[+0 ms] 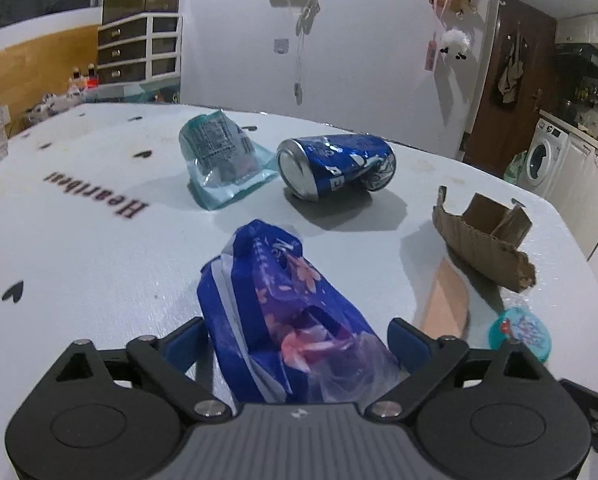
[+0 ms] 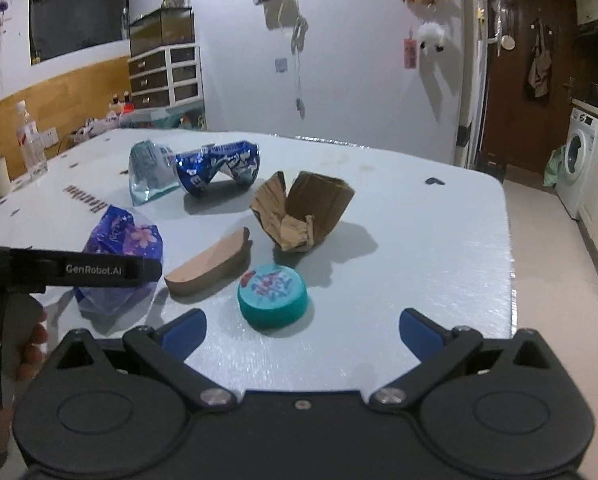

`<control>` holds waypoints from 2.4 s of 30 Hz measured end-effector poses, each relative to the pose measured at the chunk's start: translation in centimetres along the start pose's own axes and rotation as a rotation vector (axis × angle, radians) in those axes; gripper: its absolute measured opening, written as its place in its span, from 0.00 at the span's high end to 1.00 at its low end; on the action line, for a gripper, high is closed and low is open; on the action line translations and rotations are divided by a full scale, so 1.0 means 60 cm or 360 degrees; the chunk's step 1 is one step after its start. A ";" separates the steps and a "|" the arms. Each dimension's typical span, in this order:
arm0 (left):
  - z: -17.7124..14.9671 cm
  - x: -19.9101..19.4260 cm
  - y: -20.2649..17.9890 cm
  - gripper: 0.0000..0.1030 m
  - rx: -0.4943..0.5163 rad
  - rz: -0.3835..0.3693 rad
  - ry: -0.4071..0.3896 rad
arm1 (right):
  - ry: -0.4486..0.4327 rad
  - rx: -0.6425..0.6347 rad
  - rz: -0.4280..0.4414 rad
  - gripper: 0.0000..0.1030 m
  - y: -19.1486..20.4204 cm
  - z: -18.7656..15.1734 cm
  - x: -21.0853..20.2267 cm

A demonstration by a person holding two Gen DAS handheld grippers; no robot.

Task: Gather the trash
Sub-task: 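Grasp the blue-purple snack bag with the left tool while the right tool grasps the teal cap, then carry the snack bag and teal cap over the trash bin with both tools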

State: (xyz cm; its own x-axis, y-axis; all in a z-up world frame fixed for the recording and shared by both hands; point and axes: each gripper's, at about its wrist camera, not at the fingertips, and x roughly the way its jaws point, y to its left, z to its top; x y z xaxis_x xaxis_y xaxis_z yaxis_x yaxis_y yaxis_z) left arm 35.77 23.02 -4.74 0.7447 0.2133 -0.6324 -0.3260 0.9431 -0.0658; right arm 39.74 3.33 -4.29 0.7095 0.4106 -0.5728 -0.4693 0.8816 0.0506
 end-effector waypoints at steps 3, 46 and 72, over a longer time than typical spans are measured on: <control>-0.001 0.004 0.001 0.21 0.0036 0.0049 -0.0035 | 0.0036 -0.0006 0.0050 0.10 0.004 0.010 0.027; -0.125 -0.256 -0.043 0.64 0.0185 -0.0105 -0.0207 | -0.0036 0.0011 0.0050 0.53 0.002 -0.075 -0.170; -0.199 -0.357 -0.227 0.64 0.0366 -0.0339 -0.0294 | -0.0121 0.0130 -0.0180 0.53 -0.141 -0.176 -0.351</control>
State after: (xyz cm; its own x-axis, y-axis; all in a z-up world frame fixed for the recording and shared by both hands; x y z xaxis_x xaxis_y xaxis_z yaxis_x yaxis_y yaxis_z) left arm 17.30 2.56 0.45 0.8813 0.0288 -0.4717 -0.0286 0.9996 0.0076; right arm 23.19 -15.22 -1.31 0.7945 0.3213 -0.5153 -0.3419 0.9380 0.0576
